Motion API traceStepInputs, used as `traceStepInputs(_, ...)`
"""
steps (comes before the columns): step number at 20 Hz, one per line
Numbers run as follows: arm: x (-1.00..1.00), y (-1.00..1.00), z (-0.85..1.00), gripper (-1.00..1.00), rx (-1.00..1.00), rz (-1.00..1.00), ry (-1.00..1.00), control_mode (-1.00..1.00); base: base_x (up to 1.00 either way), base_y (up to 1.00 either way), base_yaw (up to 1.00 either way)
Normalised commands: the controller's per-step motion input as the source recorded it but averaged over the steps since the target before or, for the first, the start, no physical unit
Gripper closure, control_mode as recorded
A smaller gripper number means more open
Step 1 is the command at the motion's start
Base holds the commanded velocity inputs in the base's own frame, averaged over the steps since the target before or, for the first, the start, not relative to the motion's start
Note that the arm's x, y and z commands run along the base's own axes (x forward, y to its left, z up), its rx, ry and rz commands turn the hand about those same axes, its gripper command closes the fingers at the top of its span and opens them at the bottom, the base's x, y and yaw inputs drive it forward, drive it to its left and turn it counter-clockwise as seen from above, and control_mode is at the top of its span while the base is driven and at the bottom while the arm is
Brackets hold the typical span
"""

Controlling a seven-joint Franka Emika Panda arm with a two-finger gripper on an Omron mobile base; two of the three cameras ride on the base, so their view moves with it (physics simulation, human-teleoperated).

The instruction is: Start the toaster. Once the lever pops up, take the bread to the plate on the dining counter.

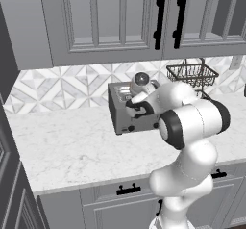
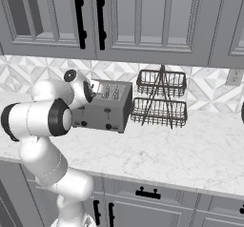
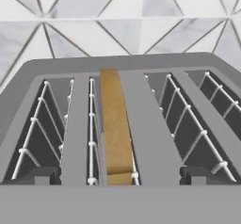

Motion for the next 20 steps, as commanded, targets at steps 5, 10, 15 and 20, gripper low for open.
traceStepInputs(5, 0.32, 0.0, -0.16, -1.0, 0.0, -0.03, 0.0, -1.0, 0.0, 0.0, 0.0)
traceStepInputs(10, 0.31, 0.0, -0.14, -1.0, 0.0, -0.03, 0.0, -1.0, 0.0, 0.0, 0.0)
traceStepInputs(15, 0.26, 0.0, -0.15, 1.0, 0.0, -0.03, 0.0, -1.0, 0.0, 0.0, 0.0)
traceStepInputs(20, 0.22, 0.0, -0.13, 1.0, 0.0, -0.03, 0.0, -1.0, 0.0, 0.0, 0.0)
